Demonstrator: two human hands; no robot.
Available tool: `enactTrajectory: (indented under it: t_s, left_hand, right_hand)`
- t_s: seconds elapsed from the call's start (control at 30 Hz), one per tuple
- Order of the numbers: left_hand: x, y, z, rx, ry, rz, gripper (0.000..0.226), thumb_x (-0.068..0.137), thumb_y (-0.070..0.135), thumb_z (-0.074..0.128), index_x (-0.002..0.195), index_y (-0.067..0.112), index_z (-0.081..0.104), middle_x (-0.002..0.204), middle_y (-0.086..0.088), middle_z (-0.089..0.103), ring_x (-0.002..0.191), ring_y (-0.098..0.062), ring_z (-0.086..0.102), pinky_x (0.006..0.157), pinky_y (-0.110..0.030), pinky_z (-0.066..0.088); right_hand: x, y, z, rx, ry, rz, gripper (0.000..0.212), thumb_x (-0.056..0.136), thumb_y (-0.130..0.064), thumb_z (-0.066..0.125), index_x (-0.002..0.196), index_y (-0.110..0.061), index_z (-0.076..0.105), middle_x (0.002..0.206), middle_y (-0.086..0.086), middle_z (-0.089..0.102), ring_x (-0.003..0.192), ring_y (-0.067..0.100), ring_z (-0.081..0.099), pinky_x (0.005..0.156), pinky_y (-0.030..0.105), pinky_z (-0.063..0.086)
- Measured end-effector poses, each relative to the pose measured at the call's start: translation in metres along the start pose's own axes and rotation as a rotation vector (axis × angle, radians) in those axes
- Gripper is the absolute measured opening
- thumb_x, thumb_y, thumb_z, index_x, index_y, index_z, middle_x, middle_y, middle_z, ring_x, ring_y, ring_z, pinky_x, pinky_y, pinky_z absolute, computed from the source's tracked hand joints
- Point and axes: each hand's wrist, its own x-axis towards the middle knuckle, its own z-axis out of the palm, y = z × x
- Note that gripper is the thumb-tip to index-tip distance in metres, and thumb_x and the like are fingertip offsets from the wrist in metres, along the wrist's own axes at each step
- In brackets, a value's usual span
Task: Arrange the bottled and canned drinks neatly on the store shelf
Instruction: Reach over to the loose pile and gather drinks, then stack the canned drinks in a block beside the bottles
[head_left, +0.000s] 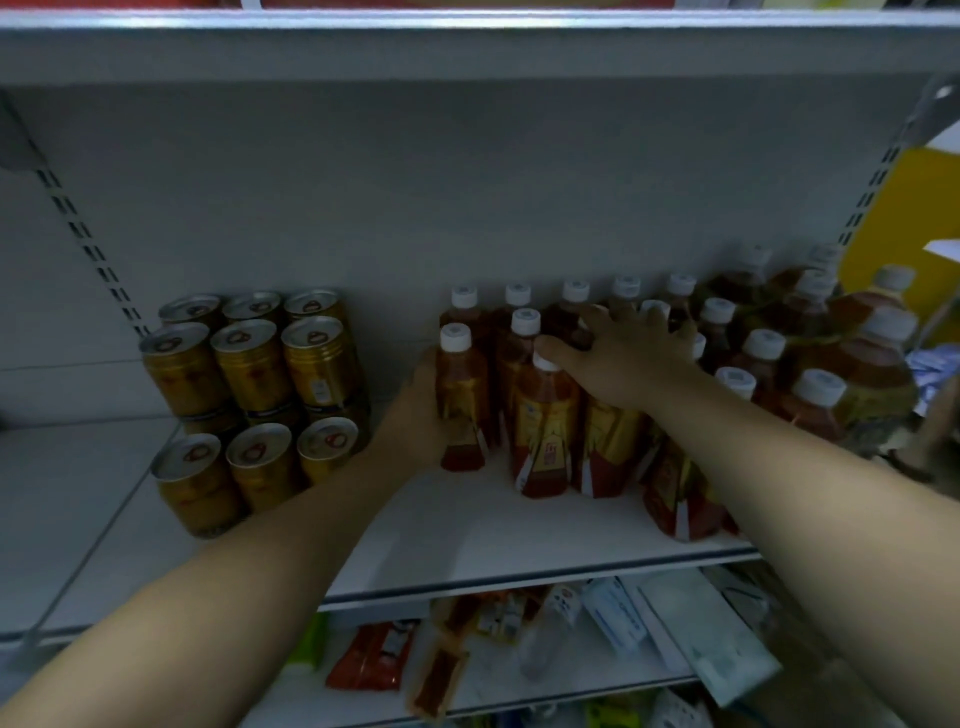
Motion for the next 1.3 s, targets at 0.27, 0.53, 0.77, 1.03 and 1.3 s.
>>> enactTrajectory:
  t_s: [0.27,0.53,0.77,1.03,1.3]
  left_hand:
    - [0.026,-0.009,0.005,0.136,0.032,-0.070,0.092,0.079,0.023,0.071,0.149,0.029,0.011,0.142,-0.005,0.044,0.124,-0.023,0.049,0.103,-0.040,0.043]
    - [0.018,0.031,-0.024,0.031,-0.218,-0.041,0.125,0.061,0.039,0.084,0.151,0.017,0.000,0.146,0.010,0.022,0.135,-0.007,0.028,0.108,-0.023,0.027]
    - [-0.047,0.057,-0.125,0.367,-0.180,-0.149,0.079,0.083,0.043,0.067,0.148,0.024,0.024,0.150,-0.001,0.036,0.132,-0.019,0.041,0.105,-0.027,0.036]
    - [-0.192,0.025,-0.280,0.501,-0.043,-0.312,0.062,0.087,0.041,0.064,0.141,0.027,0.038,0.143,0.005,0.043,0.123,-0.014,0.045,0.094,-0.024,0.037]
    - [-0.345,-0.057,-0.428,0.600,0.092,-0.617,0.064,0.087,0.043,0.061,0.142,0.021,0.037,0.148,-0.003,0.039,0.131,-0.021,0.043,0.100,-0.031,0.038]
  right_hand:
    - [0.002,-0.005,0.000,-0.018,0.002,0.025,0.100,0.068,-0.093,0.011,0.149,-0.036,0.019,0.159,0.007,0.017,0.143,0.044,0.012,0.110,0.065,0.010]
    - [-0.011,-0.009,-0.014,0.013,-0.034,0.000,0.093,0.072,-0.091,0.012,0.149,-0.040,0.017,0.160,0.005,0.015,0.143,0.042,0.012,0.111,0.064,0.008]
    - [-0.016,-0.066,-0.042,0.136,-0.022,-0.088,0.093,0.070,-0.093,0.017,0.131,-0.030,0.049,0.139,0.007,0.051,0.123,0.031,0.047,0.104,0.049,0.034]
    - [-0.055,-0.305,-0.049,0.206,-0.029,-0.444,0.076,0.082,-0.080,0.030,0.136,-0.030,0.045,0.145,0.004,0.045,0.125,0.028,0.047,0.097,0.039,0.039]
    - [-0.130,-0.529,0.001,0.234,-0.239,-0.664,0.082,0.085,-0.075,0.039,0.150,-0.025,0.028,0.157,0.000,0.029,0.139,0.024,0.034,0.106,0.034,0.033]
